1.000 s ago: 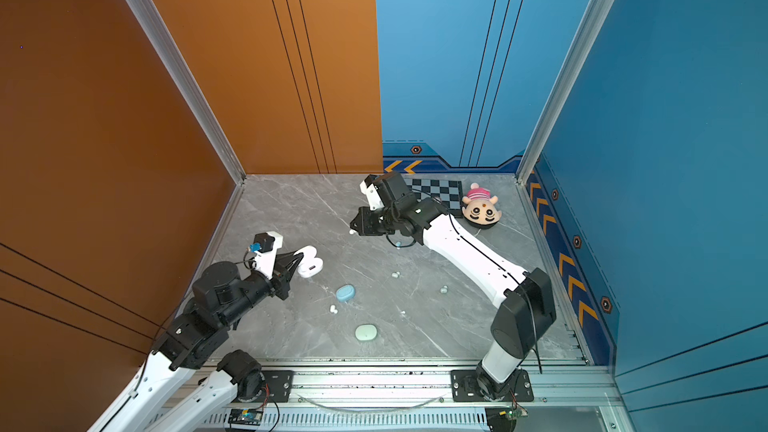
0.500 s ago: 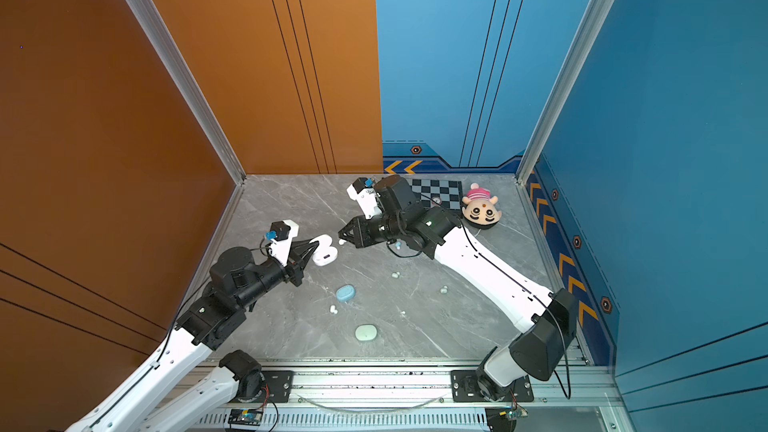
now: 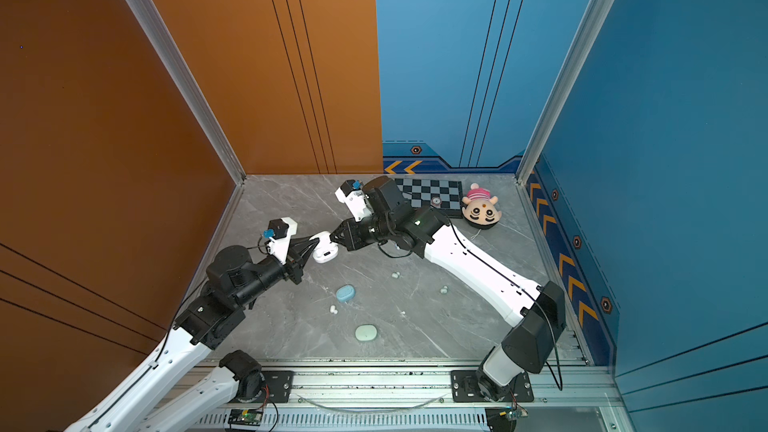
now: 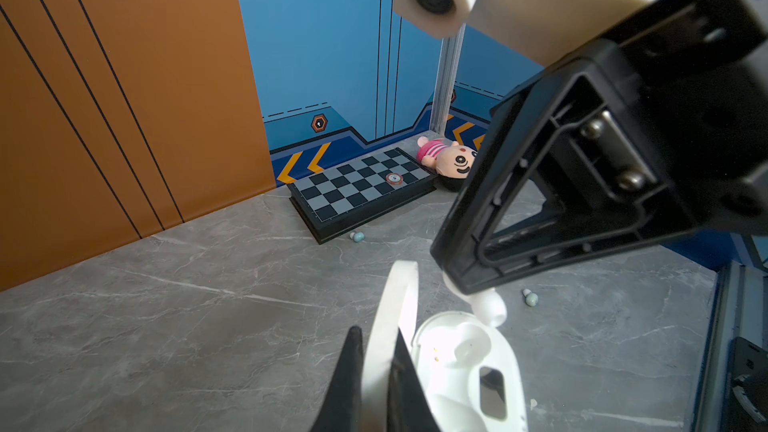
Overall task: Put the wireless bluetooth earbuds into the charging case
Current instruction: 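Carry the earbud with the right gripper above the open case in the left gripper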
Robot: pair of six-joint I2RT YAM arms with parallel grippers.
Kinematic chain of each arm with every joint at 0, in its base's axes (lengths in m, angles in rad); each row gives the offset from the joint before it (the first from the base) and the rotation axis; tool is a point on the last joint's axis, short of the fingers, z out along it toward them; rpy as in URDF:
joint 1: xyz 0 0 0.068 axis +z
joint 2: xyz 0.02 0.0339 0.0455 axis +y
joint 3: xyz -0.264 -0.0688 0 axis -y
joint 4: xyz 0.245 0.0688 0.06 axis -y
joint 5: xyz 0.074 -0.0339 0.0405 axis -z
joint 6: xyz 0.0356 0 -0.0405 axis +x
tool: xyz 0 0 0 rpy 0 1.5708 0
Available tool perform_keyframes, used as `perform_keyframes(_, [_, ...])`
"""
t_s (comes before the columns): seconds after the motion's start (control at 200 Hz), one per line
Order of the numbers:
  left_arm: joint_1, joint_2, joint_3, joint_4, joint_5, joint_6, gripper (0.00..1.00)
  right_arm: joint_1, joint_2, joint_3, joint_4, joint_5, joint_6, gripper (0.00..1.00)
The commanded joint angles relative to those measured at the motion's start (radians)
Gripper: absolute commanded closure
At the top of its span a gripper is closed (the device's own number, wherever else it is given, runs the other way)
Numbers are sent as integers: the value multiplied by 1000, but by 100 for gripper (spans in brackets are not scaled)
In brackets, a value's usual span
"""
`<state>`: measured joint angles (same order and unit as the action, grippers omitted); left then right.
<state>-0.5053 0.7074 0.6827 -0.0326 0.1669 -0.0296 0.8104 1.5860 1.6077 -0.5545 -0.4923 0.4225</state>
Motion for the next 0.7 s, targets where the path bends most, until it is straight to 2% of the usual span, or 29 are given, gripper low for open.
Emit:
perform_keyframes(0.0, [-6, -2, 30, 28, 23, 9, 100, 13, 14, 29, -8, 29, -25, 87])
perform_keyframes(0.225, [-6, -5, 31, 29, 19, 9, 100, 21, 26, 27, -18, 38, -37, 87])
perform_keyframes(0.696, [-6, -8, 32, 27, 15, 10, 100, 26, 32, 22, -30, 52, -48, 78])
